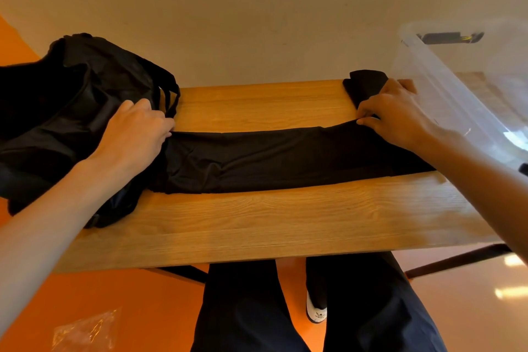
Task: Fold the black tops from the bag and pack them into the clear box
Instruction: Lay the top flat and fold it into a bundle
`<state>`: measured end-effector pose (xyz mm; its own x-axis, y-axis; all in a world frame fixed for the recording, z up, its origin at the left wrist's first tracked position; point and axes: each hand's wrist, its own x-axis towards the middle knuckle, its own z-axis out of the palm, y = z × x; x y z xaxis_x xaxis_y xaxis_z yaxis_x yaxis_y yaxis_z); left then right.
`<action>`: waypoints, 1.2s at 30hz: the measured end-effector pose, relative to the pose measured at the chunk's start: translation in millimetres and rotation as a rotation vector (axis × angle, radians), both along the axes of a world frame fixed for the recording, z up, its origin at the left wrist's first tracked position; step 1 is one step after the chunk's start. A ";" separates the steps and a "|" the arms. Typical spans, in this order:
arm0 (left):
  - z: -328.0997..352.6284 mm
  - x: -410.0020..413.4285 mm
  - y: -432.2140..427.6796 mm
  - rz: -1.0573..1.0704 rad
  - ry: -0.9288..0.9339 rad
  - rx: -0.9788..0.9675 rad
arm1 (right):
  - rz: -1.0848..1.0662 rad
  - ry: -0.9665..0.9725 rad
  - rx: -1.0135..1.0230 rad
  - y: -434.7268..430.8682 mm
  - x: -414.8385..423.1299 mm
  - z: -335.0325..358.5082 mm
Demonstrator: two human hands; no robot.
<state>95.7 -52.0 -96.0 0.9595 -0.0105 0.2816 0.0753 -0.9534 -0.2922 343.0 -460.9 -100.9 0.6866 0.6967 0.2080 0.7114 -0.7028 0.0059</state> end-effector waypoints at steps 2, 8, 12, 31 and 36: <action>-1.0 -1.2 -3.3 0.036 0.005 0.015 | -0.011 -0.007 0.006 -0.1 -1.5 -0.7; 3.6 -7.0 -65.3 0.086 -0.013 -0.268 | -0.006 -0.079 0.018 -0.9 -11.0 1.7; -18.5 1.4 -105.7 0.101 0.266 -0.391 | 0.035 -0.143 0.101 1.6 -38.2 8.0; -62.1 -57.6 -120.3 0.291 0.137 -0.475 | -0.061 0.274 -0.104 53.3 -139.3 -46.2; -66.3 -62.7 -110.0 0.277 0.179 -0.508 | -0.107 0.306 -0.161 53.1 -156.4 -58.6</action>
<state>33.0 -162.0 -162.3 0.9403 0.3397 0.0197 0.3321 -0.9289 0.1639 186.7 -407.8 -159.5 0.7708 0.6247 -0.1248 0.6198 -0.7807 -0.0793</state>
